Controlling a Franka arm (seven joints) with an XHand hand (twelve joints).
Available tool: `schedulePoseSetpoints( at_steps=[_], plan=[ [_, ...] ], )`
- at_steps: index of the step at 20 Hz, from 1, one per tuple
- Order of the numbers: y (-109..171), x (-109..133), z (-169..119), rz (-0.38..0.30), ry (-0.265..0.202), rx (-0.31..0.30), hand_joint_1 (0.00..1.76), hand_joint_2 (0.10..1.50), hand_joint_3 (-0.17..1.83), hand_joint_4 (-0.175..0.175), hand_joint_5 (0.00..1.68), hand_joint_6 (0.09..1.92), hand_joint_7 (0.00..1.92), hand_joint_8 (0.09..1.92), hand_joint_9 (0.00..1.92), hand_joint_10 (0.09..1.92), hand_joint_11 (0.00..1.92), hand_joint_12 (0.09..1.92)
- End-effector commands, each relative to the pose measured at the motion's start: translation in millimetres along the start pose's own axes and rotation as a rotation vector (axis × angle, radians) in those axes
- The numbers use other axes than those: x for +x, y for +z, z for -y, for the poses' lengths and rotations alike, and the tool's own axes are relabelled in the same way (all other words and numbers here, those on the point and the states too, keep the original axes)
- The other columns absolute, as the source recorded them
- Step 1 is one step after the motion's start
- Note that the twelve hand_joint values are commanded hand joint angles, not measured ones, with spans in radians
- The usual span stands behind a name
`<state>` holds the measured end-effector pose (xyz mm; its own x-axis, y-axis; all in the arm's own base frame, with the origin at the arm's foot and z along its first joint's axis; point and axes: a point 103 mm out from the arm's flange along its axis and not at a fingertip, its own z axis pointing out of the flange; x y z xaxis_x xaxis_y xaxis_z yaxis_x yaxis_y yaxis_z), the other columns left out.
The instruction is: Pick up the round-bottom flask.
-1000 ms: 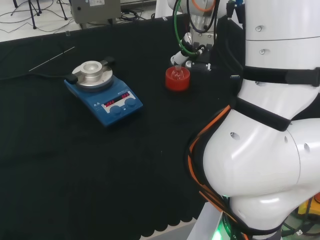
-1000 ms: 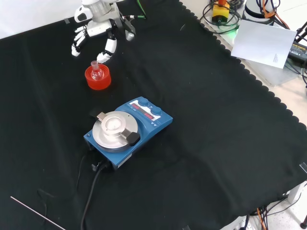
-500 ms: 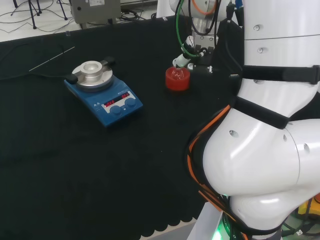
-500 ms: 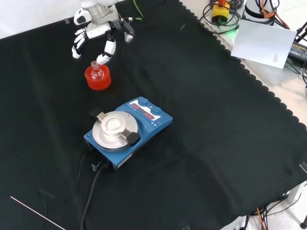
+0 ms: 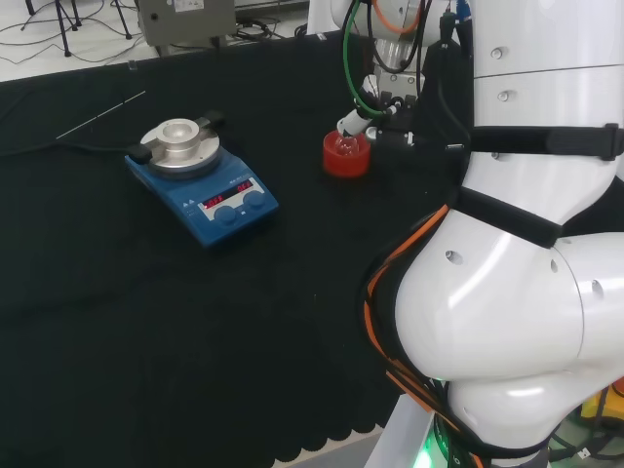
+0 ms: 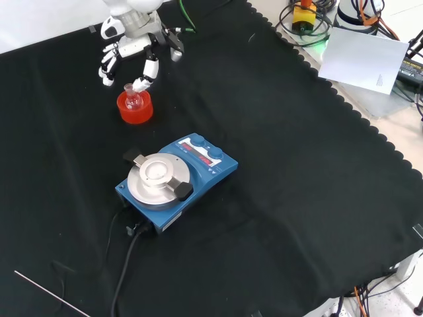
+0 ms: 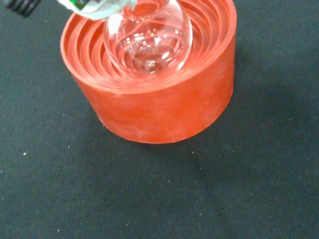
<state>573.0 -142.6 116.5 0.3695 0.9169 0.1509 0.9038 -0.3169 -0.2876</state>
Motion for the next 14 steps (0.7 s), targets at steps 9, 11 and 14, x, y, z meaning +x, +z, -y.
schedulePoseSetpoints(
  at_steps=[9,11,14],
  plan=[
    [12.3,0.6,-5.2,0.003,0.000,0.018,0.84,0.64,0.70,-0.041,0.71,0.11,0.17,0.67,0.29,0.74,0.00,1.27],
    [11.7,-0.5,-5.1,0.005,0.000,0.013,0.84,0.64,0.70,-0.040,0.72,0.12,0.17,0.67,0.29,0.73,0.00,1.27],
    [11.6,5.1,-3.1,0.021,0.000,0.009,0.84,0.65,0.70,-0.039,0.73,0.13,0.17,0.67,0.29,0.73,0.00,1.27]
  ],
)
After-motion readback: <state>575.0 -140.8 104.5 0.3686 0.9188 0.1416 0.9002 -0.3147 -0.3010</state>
